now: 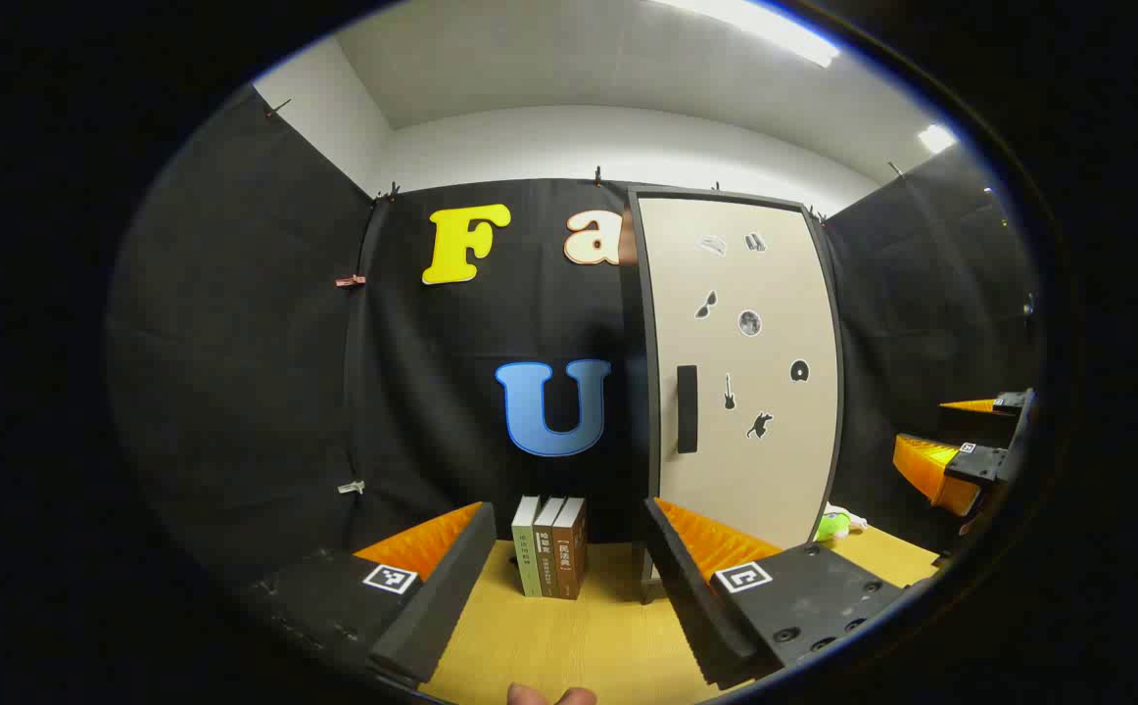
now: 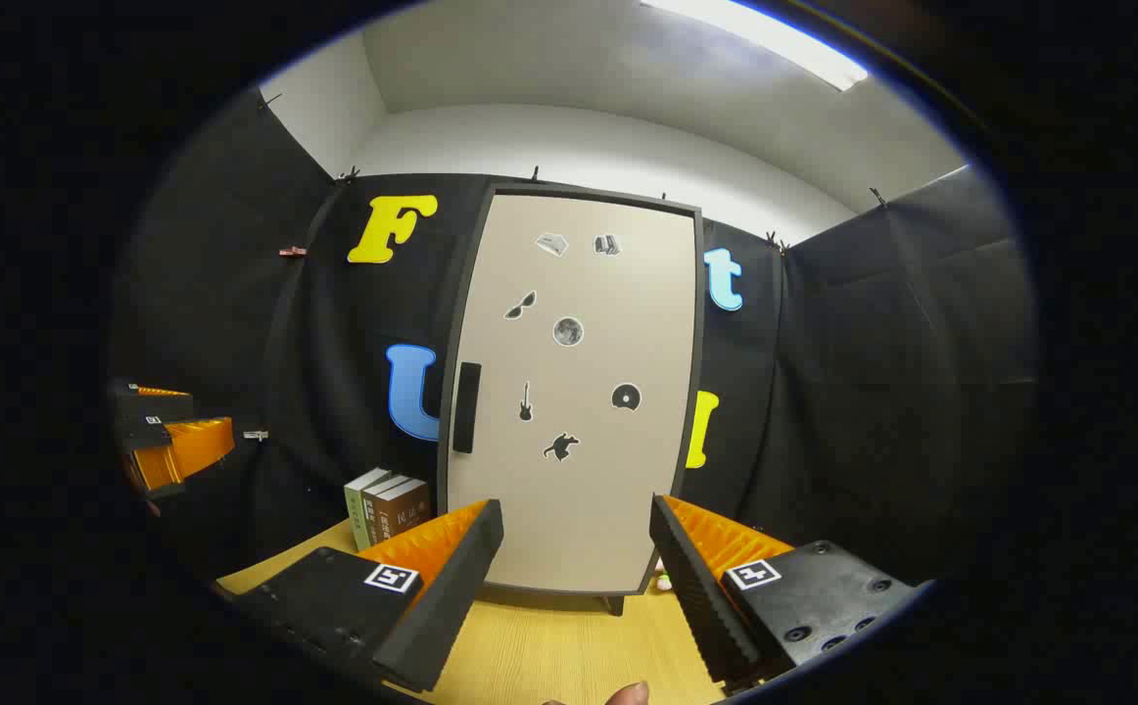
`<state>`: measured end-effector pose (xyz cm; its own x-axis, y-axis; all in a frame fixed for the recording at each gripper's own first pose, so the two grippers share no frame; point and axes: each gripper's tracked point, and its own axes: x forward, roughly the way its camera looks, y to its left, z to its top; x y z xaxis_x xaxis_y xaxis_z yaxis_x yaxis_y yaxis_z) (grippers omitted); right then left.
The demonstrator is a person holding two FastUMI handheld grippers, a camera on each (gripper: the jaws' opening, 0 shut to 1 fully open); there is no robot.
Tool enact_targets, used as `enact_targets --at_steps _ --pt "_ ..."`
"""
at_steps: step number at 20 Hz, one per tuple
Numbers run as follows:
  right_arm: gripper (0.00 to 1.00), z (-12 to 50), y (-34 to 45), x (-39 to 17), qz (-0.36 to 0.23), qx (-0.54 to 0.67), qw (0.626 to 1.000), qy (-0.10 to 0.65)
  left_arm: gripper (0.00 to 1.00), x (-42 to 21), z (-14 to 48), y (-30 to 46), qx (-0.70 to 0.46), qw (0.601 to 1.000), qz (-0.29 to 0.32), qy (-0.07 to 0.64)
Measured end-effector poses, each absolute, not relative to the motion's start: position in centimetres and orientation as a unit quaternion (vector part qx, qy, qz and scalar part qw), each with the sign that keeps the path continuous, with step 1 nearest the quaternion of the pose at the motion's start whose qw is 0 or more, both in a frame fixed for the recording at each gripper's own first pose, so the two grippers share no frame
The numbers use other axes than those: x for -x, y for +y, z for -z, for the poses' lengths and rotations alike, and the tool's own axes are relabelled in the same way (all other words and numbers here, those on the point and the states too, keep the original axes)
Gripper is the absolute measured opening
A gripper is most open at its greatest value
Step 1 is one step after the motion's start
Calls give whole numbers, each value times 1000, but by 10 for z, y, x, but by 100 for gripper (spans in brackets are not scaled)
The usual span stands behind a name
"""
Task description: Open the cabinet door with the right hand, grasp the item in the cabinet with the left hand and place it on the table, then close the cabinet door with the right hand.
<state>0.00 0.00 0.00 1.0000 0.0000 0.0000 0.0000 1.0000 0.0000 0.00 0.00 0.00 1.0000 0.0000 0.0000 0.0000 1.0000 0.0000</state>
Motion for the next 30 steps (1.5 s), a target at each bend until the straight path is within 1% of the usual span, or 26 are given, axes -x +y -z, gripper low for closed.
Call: enact_targets --at_steps 21,24,30 --pt "98 9 14 -16 -3 0 1000 10 94 -15 8 11 1 1000 -2 4" --pt "98 11 24 -25 -8 -1 1000 12 94 -20 13 15 5 1000 -4 6" --pt "97 16 58 -70 -27 -7 999 16 94 -38 24 28 9 1000 -7 16"
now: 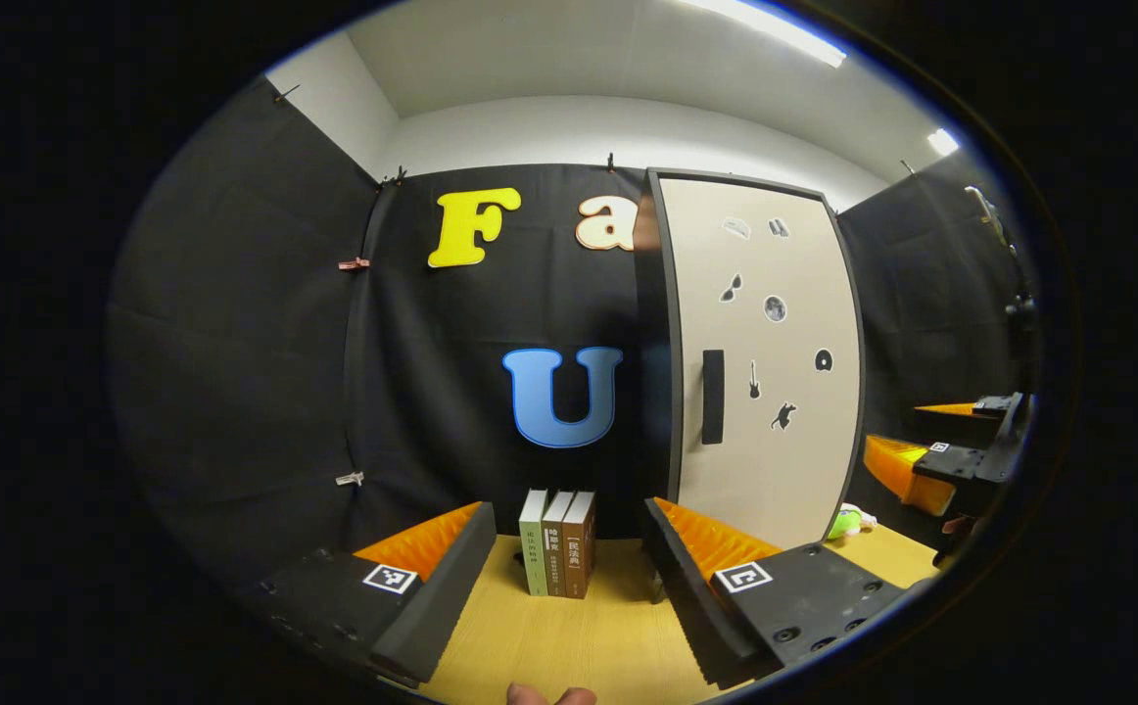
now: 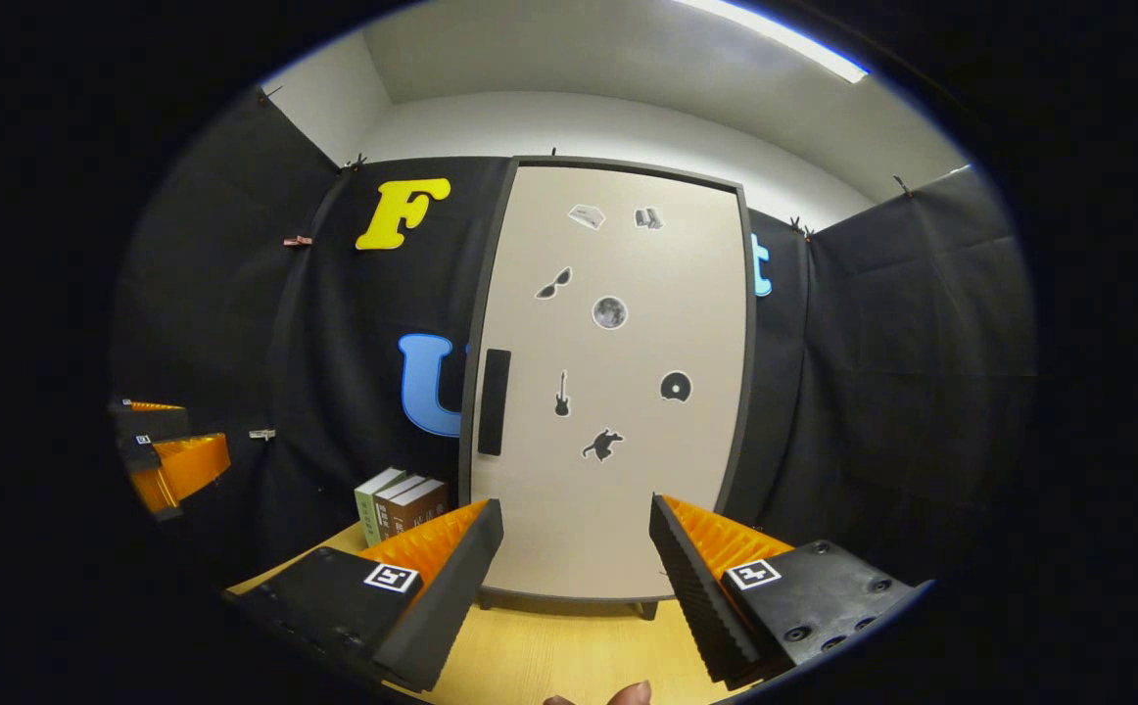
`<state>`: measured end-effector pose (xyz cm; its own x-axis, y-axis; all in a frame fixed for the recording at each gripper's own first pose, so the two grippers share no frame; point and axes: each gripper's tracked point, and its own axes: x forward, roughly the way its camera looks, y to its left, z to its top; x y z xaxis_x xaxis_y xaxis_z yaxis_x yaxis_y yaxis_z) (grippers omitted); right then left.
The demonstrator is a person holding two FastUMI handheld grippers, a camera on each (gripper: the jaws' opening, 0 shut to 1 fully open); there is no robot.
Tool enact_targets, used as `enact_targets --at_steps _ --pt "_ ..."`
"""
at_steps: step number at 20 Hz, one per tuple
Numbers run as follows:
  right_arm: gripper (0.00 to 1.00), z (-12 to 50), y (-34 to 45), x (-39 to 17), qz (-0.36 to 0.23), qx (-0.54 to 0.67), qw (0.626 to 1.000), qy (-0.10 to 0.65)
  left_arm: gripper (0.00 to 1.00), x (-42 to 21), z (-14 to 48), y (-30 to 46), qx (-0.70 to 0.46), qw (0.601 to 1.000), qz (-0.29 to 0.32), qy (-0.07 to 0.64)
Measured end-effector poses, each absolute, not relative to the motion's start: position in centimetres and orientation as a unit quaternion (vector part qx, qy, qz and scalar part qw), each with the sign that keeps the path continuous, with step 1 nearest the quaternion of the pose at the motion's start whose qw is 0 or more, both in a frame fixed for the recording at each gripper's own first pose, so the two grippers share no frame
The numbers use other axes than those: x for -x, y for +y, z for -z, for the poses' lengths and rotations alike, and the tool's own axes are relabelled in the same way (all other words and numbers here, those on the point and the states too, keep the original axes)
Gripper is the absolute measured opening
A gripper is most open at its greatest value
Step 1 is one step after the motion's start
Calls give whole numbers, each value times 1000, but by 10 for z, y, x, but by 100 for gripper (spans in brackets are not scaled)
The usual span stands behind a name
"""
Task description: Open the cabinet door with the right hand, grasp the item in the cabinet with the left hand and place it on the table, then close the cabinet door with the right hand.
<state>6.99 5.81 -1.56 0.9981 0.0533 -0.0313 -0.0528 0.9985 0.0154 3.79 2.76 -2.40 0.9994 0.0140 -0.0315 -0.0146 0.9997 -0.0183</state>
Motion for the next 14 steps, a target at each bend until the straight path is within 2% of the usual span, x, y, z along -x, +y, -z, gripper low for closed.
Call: enact_targets --at_steps 7,14 --pt "98 -1 114 -151 -61 -19 998 -5 95 -50 32 47 14 1000 -21 19" --pt "98 6 153 -241 -65 -88 994 27 95 -43 41 54 22 999 -30 29"
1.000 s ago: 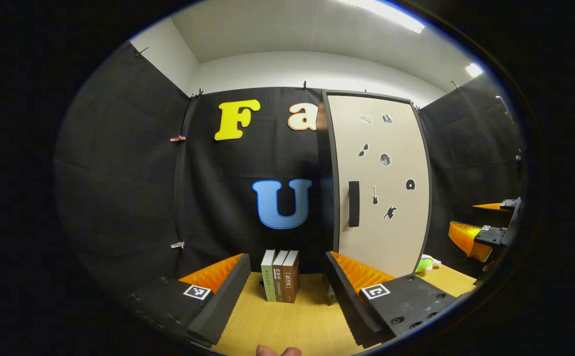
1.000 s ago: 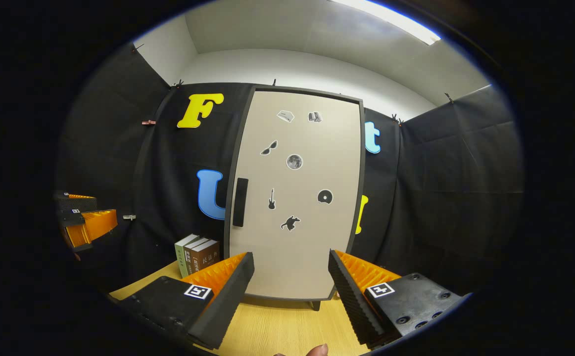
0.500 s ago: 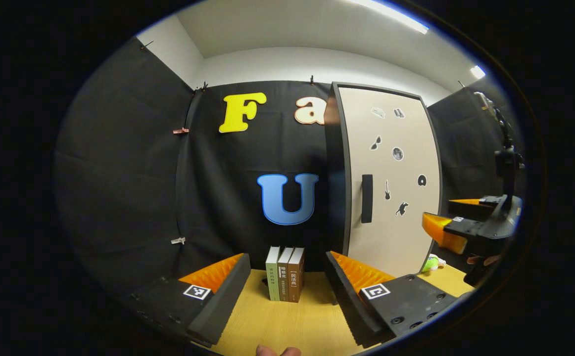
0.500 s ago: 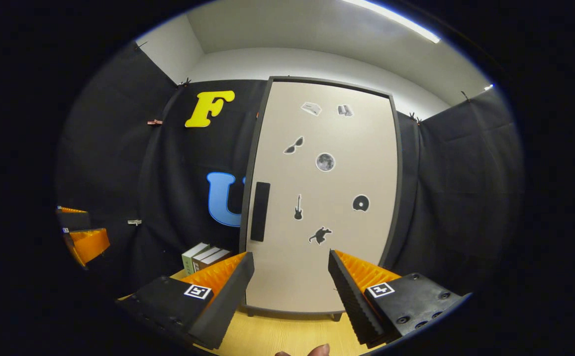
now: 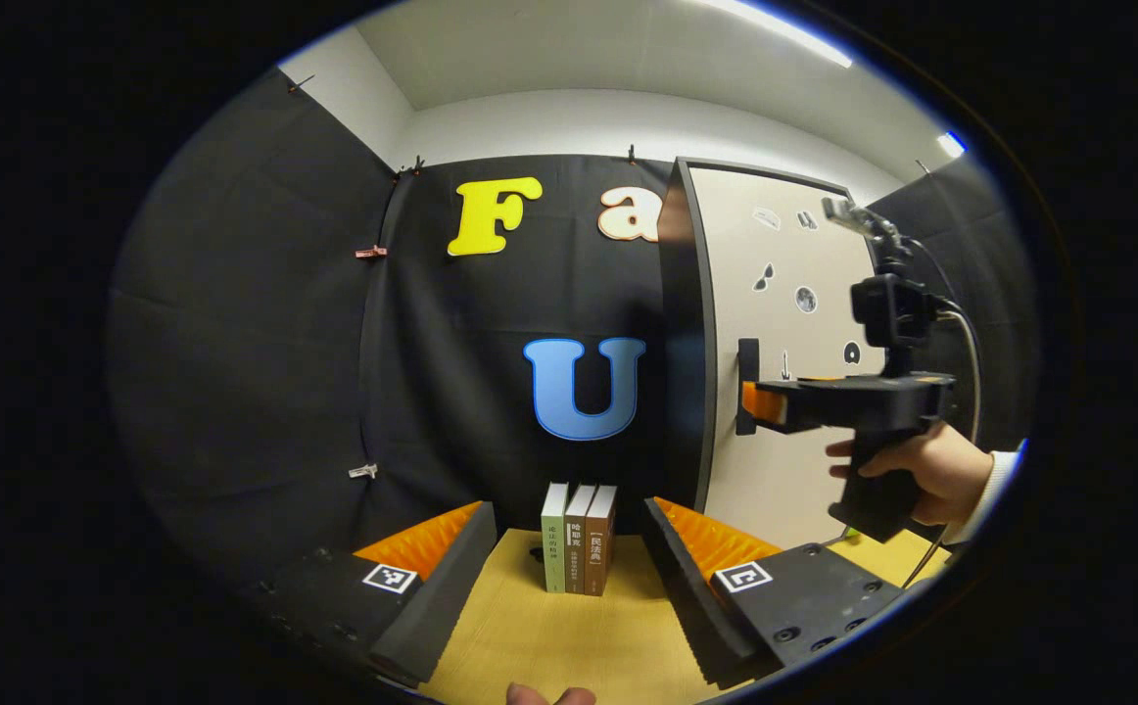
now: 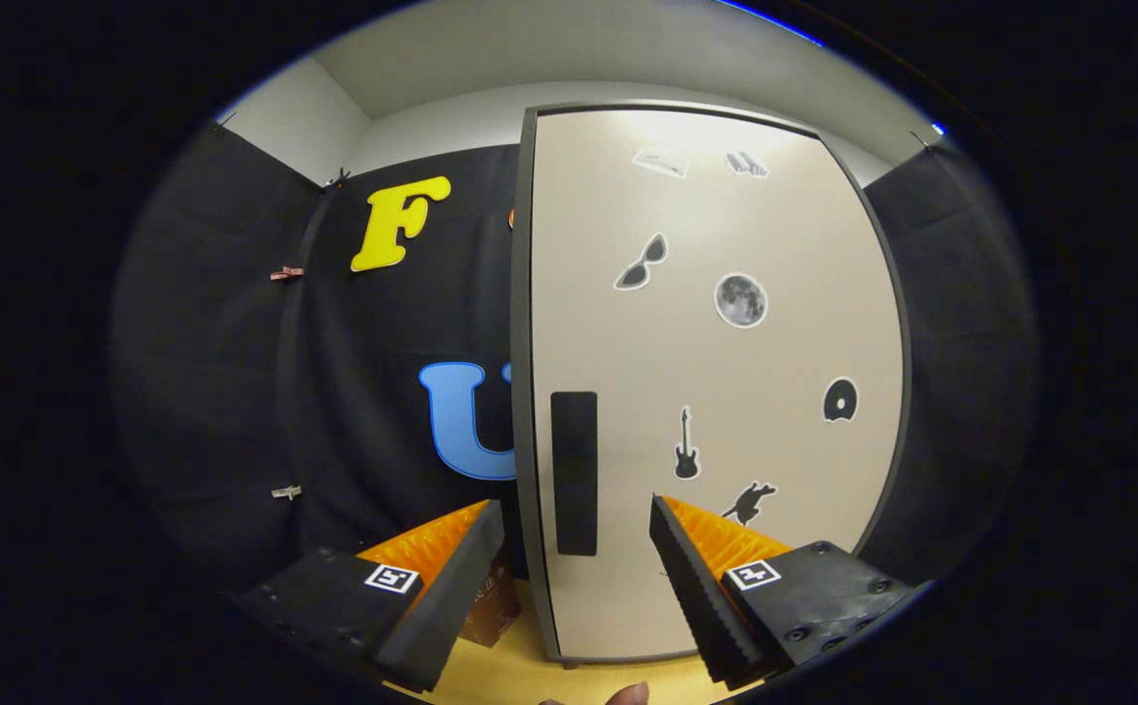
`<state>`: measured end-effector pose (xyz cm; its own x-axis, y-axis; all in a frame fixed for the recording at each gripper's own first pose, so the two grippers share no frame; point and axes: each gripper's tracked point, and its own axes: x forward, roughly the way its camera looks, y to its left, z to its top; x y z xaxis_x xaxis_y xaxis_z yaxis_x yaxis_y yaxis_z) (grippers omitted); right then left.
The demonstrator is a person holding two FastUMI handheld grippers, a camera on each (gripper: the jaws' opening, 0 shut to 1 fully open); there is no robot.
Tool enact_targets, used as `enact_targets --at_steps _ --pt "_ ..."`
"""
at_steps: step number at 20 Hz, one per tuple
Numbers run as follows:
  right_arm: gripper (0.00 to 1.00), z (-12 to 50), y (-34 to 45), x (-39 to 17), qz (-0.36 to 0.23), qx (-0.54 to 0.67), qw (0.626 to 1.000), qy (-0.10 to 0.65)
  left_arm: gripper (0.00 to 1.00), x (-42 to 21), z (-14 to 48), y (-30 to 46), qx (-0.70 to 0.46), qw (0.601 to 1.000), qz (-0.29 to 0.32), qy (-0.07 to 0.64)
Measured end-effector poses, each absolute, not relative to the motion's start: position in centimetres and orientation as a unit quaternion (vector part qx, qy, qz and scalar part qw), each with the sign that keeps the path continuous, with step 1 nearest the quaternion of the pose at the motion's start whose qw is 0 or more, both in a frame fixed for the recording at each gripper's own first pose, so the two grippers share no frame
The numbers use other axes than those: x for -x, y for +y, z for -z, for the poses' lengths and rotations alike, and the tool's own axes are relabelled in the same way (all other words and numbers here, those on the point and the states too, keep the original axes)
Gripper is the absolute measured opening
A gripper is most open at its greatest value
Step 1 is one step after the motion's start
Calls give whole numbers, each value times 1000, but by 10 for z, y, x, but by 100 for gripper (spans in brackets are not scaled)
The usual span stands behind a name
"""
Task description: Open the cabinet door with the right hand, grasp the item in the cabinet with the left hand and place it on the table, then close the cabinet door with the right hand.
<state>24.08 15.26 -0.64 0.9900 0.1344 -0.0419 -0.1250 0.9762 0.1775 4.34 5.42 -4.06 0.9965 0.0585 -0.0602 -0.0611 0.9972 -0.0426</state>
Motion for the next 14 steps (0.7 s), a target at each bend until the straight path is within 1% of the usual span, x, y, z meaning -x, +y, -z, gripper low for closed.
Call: enact_targets --at_steps 5,6,7,8,10,11,12,13,14 --pt "97 9 161 -286 -52 -93 994 29 94 -33 42 70 32 998 -45 33" --pt "94 11 160 -290 -46 -91 994 33 95 -32 43 74 33 998 -49 33" --pt "78 14 158 -295 -40 -87 995 37 95 -30 43 77 33 998 -52 33" --pt "71 17 159 -300 -36 -84 995 39 95 -27 44 80 35 997 -55 33" --pt "53 23 159 -305 -29 -81 995 50 95 -23 43 82 37 997 -58 34" --pt "48 21 160 -306 -31 -78 996 40 95 -21 43 84 35 997 -60 34" --pt "46 23 159 -306 -28 -64 997 39 95 -19 44 85 34 997 -61 34" --pt "40 23 157 -314 -27 -61 997 34 95 -17 44 85 34 997 -60 35" --pt "35 23 159 -305 -30 -65 997 42 95 -16 44 84 35 997 -59 35"
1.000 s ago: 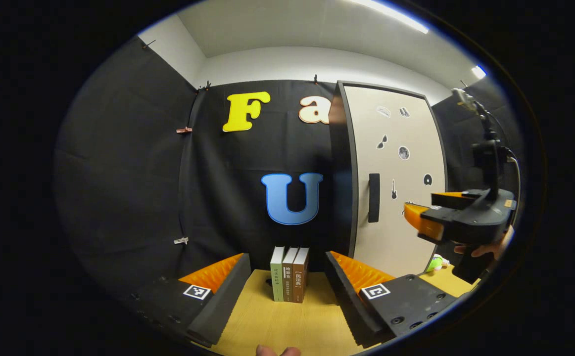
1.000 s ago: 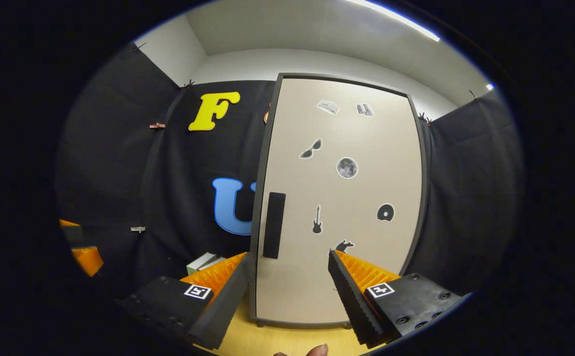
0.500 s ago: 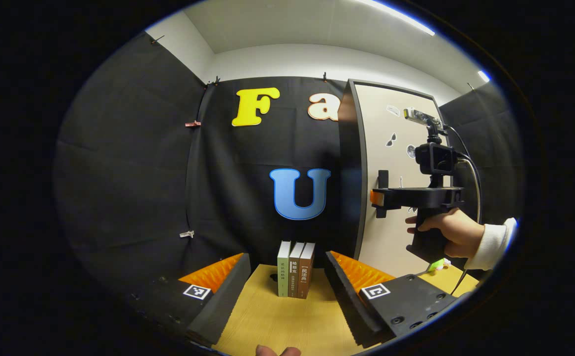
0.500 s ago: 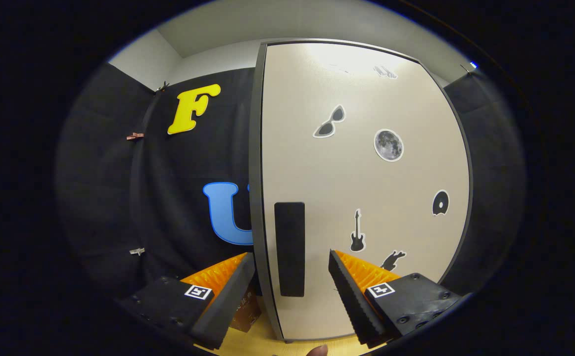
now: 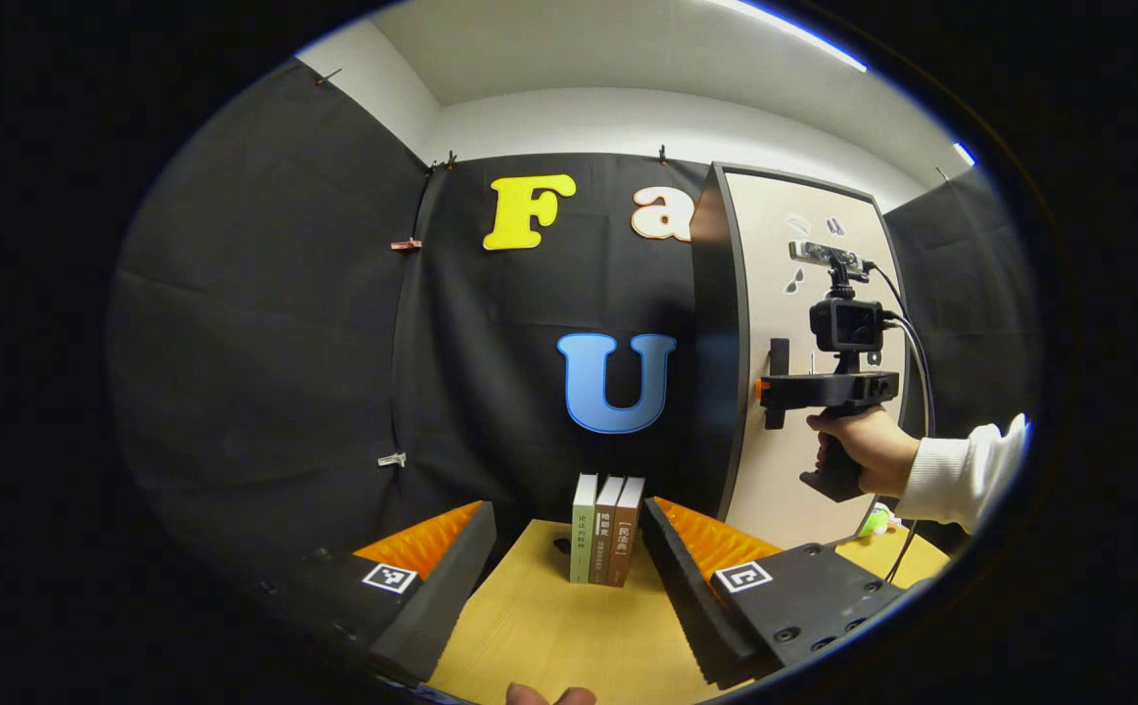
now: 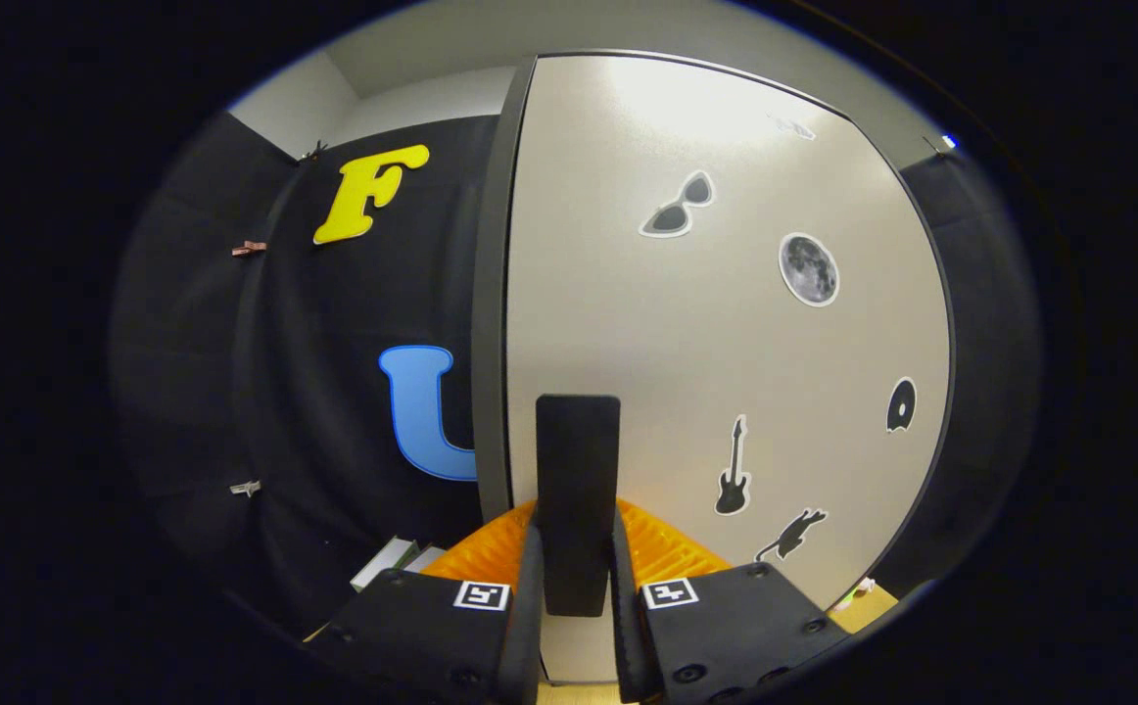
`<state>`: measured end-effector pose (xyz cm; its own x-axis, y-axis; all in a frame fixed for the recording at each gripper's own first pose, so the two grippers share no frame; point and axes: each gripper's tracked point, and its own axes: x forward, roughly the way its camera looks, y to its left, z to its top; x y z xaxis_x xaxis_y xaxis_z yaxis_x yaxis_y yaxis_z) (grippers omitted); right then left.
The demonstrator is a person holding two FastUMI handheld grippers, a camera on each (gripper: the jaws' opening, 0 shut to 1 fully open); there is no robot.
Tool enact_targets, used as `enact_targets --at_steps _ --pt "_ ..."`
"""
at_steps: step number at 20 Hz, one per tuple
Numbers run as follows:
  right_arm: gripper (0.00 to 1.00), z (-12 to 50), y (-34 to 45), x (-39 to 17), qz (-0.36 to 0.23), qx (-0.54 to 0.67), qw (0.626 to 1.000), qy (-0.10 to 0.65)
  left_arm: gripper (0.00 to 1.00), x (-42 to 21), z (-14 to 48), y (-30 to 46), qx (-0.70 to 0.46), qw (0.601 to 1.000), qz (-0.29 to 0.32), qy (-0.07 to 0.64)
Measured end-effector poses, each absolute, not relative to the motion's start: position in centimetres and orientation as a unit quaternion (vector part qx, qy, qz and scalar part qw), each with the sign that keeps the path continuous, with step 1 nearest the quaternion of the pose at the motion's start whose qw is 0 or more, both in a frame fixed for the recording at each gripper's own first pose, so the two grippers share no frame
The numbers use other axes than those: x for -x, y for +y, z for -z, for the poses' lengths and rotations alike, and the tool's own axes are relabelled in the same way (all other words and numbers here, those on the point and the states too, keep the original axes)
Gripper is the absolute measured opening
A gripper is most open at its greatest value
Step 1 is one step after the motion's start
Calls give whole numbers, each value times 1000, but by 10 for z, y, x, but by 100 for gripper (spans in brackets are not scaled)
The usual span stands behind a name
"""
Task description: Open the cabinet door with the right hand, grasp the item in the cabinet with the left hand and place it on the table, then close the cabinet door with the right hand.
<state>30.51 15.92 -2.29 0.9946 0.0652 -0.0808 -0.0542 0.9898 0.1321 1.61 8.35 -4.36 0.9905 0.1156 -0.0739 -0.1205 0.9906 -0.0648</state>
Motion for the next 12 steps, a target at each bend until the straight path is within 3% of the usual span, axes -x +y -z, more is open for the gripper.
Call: enact_targets --at_steps 3,7,8,9,12 --pt "21 25 160 -302 -42 -79 994 60 95 -14 41 79 36 997 -56 32" --pt "22 22 159 -282 -73 -77 992 70 94 -8 37 75 33 998 -53 28" --pt "17 20 157 -271 -81 -80 991 71 95 -6 36 72 32 998 -52 26" --pt "22 20 152 -259 -89 -83 990 70 94 -3 34 69 31 998 -51 25" --pt "22 20 138 -225 -118 -91 987 66 95 4 30 59 23 998 -46 23"
